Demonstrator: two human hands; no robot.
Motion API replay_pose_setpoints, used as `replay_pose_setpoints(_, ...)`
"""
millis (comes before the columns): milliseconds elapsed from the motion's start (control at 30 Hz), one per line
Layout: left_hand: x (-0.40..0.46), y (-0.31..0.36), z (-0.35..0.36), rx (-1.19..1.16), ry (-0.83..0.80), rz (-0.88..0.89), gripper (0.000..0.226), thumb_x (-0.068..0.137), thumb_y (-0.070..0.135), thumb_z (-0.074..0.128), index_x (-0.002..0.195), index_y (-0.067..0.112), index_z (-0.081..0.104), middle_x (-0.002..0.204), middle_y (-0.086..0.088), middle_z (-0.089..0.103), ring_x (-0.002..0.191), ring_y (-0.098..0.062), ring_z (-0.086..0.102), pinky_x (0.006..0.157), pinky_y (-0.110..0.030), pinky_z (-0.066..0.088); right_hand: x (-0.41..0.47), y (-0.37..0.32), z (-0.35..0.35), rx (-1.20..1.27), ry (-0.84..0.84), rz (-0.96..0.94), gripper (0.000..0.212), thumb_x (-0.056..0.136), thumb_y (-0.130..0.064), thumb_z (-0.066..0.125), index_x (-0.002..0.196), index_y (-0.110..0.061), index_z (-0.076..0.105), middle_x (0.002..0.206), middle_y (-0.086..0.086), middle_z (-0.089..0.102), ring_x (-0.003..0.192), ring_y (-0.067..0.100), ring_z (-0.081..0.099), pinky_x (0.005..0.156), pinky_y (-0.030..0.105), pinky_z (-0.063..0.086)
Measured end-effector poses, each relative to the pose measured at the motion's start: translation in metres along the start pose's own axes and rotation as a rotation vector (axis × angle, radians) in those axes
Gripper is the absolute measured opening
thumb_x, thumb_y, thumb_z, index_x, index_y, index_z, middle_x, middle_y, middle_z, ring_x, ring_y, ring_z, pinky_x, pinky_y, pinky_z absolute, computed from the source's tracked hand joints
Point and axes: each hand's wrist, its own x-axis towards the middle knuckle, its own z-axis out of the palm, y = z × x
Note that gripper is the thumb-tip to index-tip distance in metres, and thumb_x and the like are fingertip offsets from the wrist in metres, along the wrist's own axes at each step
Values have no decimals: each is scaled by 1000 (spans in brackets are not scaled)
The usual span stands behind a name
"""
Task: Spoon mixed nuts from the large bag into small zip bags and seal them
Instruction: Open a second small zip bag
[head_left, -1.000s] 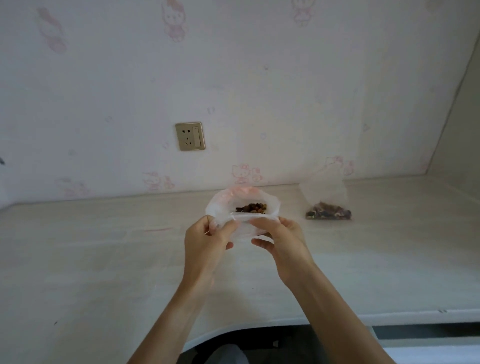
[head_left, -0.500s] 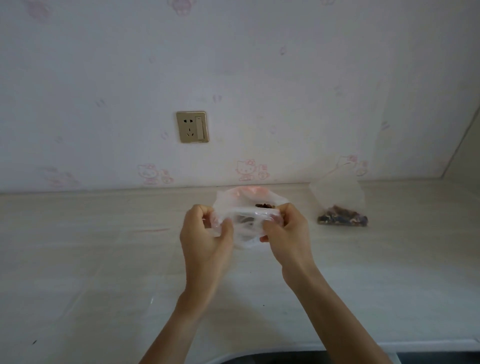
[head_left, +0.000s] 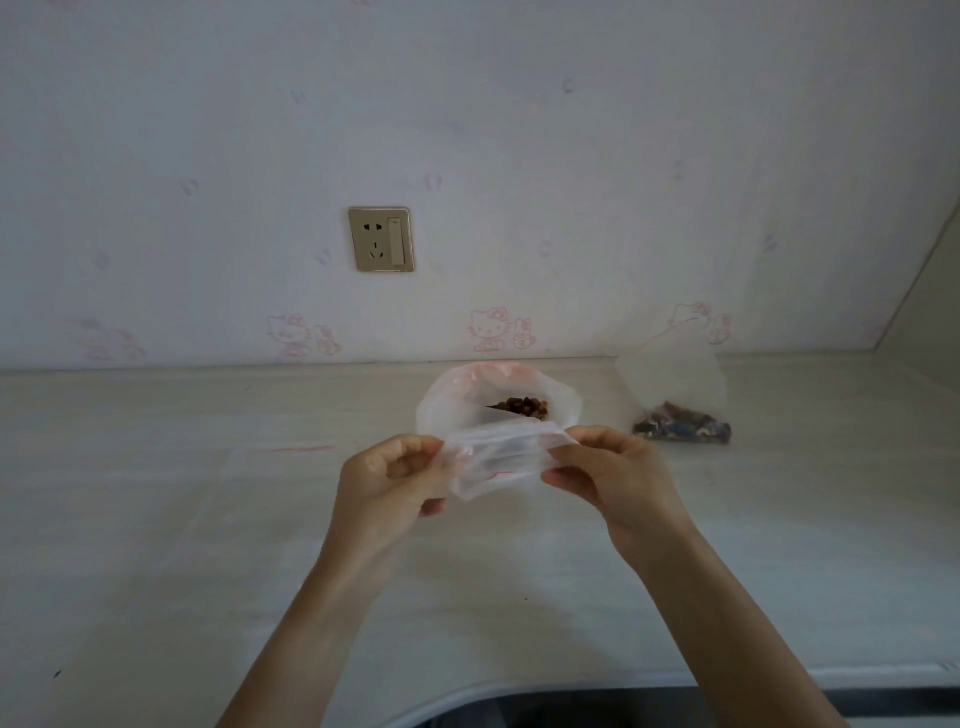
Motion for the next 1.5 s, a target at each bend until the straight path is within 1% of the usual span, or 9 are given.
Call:
replay_pose_setpoints(267, -2, 1, -1, -552, -316, -407, 13, 77, 20, 79, 87, 15, 85, 104, -8, 80, 96, -18, 79, 76, -31, 64, -3, -2, -8, 486, -297, 265, 16, 81, -7, 71, 92, -6, 83, 98, 8, 79, 81, 11, 77, 67, 21, 61)
replay_pose_setpoints(400, -2, 8, 5, -723, -333, -481, 15, 86, 14, 69, 78, 9, 81, 82, -4, 72, 74, -17, 74, 76, -37, 65, -5, 1, -4, 517, -358, 255, 23, 88, -12, 65, 103, -3, 79, 96, 9, 75, 80, 15, 73, 73, 26, 62)
replay_pose_setpoints(567, -2, 10, 18, -420, -212, -327, 23, 87, 19, 70, 71, 9, 58, 71, -3, 63, 67, -14, 61, 86, -37, 56, -3, 4, -2, 376, -330, 261, 11, 88, -12, 59, 86, -3, 64, 90, 13, 56, 74, 20, 59, 71, 30, 59)
replay_pose_setpoints(700, -2, 9, 16, -402, -248, -327, 33, 83, 28, 69, 61, 16, 47, 62, 2, 44, 58, -13, 54, 81, -35, 52, -4, 5, -4, 252, -351, 207, 38, 80, -16, 61, 112, 4, 65, 108, 16, 70, 87, 22, 66, 86, 37, 52)
replay_pose_setpoints(933, -8, 15, 12, -124, -385, -207, 40, 72, 50, 86, 52, 24, 64, 65, 6, 57, 66, -9, 61, 74, -28, 55, -10, 5, -10, 125, -360, 163, 32, 75, -27, 76, 101, -9, 76, 100, 11, 71, 91, 23, 67, 84, 38, 52)
replay_pose_setpoints(1133, -6, 2, 27, 208, -25, 19, 51, 76, 0, 84, 51, 26, 48, 66, 2, 64, 68, -17, 75, 58, -25, 60, -17, 9, 1, -195, -145, 11, 19, 81, -9, 79, 97, 0, 76, 90, 11, 74, 87, 22, 67, 79, 32, 56)
replay_pose_setpoints(1267, -4, -5, 32, 340, 85, 203, 34, 84, 1, 73, 70, 12, 44, 78, -20, 58, 66, -29, 73, 56, -43, 64, -16, 9, 8, -294, 7, 0, 12, 85, 1, 63, 93, 3, 71, 89, 19, 74, 83, 26, 69, 77, 36, 60)
replay_pose_setpoints(1367, -4, -7, 27, 493, 113, 351, 29, 91, 10, 73, 80, 25, 50, 77, -3, 66, 64, -27, 72, 61, -52, 62, -16, 4, 6, -467, 83, -107, 7, 87, 1, 60, 89, -5, 61, 81, 12, 66, 71, 20, 61, 61, 27, 54)
replay_pose_setpoints(1500, -8, 1, 21, 663, 126, 522, 54, 81, -3, 72, 88, 36, 36, 114, 15, 62, 59, -11, 64, 62, -41, 55, -13, -1, -1, -625, 122, -283, 10, 85, -1, 57, 81, -10, 54, 70, -1, 56, 58, 9, 47, 47, 20, 38)
